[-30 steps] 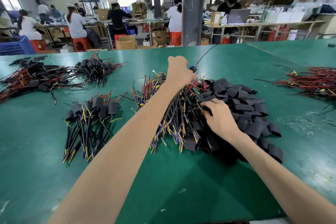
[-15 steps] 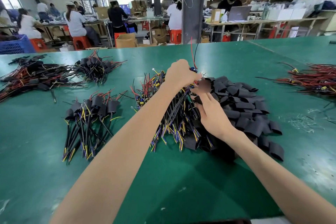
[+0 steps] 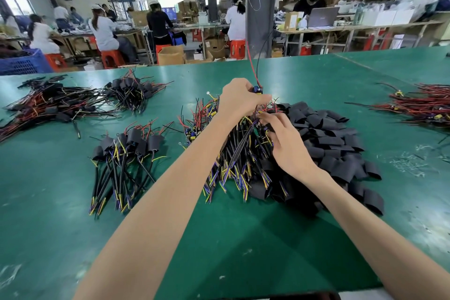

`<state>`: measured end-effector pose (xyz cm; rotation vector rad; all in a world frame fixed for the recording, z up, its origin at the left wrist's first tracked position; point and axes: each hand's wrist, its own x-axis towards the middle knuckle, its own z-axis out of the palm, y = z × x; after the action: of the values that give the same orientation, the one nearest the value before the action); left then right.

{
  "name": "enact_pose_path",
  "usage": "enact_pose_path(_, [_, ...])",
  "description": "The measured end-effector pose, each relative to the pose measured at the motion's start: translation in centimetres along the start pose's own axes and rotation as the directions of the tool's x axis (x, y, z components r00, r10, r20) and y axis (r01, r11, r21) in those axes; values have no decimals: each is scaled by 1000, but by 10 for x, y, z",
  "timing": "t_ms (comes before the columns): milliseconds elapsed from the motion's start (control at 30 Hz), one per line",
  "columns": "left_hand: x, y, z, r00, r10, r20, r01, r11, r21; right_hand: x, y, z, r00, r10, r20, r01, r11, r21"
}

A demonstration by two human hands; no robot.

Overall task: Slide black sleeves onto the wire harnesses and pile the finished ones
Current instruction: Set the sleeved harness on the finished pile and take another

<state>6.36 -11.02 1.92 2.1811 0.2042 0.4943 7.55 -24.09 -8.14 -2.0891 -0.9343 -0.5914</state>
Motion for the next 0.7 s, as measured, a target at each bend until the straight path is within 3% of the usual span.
enact_pose_path(133, [-1,-9,-3,999,-39,2,39,998,55,-2,-2,3,1000,-25,-15,24,999,-33])
enact_pose_path(333, [-1,-12,-7,992,-112,55,112,994,7,-6,-17,1,992,-47,121,22,979,202])
enact_pose_path(433, [1,-13,-7,993,-108,56,108,994,13,-6,-22,2,985,-46,167,6,973,231])
enact_pose_path(567, [6,-18,-8,997,-47,-68,62,968,243,-7,-22,0,987,-2,162,-39,967,253])
enact_pose_path(700, [9,-30,-14,980,-46,-195,118,918,379,-6,-17,-1,990,75,117,-108,944,312])
